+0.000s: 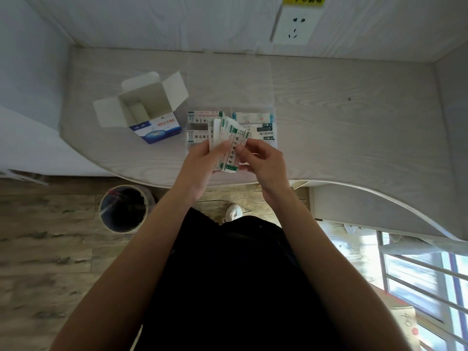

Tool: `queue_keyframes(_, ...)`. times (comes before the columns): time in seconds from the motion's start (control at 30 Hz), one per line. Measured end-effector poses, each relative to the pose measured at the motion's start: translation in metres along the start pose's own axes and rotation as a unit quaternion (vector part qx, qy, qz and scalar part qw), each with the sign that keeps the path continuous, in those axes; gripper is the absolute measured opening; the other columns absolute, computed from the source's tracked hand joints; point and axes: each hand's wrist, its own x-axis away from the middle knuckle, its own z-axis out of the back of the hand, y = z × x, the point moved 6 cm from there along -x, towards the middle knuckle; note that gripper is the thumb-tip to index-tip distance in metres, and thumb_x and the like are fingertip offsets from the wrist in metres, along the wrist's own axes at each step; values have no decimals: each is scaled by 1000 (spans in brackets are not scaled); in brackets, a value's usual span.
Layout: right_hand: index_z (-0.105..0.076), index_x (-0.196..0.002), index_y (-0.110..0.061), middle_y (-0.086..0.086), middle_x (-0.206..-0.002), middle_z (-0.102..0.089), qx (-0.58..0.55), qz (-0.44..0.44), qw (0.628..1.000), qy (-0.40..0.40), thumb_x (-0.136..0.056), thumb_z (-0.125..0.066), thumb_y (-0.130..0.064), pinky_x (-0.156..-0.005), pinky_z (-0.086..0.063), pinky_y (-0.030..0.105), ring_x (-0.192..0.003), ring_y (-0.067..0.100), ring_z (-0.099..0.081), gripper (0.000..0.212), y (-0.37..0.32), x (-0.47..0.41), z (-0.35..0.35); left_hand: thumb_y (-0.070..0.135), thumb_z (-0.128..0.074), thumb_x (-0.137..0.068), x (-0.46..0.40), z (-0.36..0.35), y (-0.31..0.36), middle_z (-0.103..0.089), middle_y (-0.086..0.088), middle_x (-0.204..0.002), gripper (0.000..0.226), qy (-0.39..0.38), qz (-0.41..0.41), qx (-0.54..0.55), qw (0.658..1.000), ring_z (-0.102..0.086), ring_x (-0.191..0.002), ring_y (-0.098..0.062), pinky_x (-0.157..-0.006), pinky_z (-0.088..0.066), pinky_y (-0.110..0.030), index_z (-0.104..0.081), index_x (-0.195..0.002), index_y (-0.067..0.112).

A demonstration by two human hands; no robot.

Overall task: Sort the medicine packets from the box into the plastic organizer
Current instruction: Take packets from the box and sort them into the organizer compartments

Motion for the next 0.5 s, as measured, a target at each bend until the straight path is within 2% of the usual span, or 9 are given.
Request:
queue_keyframes(0.1, -66, -99, -7, 4, -88, -67, -27, -9, 1000, -4, -85, -66, -9, -62, -52, 20, -77, 13, -65, 14, 2, 0, -1, 17, -58, -90, -1, 0, 3, -70, 1, -96, 12, 13, -23, -35, 999, -67, -89, -16, -77, -55, -29, -64, -98, 23)
queue_keyframes(0.2, -66, -94, -8, 1, -86, -67, -52, -9, 999, 4, -85, -64, -5, -71, -56, 26, -79, 13, -65, 9, 1, 0, -1, 18, -66, -85, -3, 2, 6, -70, -2, -98, 16, 35, -40, -47, 997, -68, -91, -16, -76, -56, -28, -65, -101, 20)
queue_keyframes(0.33, -65, -88, -11, 2, -84, -66, -95, -21, 995, 12, -87, -61, -3, -79, -57, 33, -79, 14, -65, 8, 0, -2, -2, 20, -69, -82, -4, 2, 7, -71, 1, -92, 16, 48, -41, -40, 997, -69, -83, -10, -69, -55, -23, -66, -98, 19)
queue_keyframes(0.5, -61, -92, -8, 5, -89, -66, -137, -43, 989, 15, -90, -57, -3, -76, -56, 27, -82, 17, -64, 7, -5, -11, 11, 21, -65, -84, -7, 5, 8, -70, 4, -93, 11, 47, -35, -24, 998, -67, -90, -14, -76, -54, -29, -63, -95, 25)
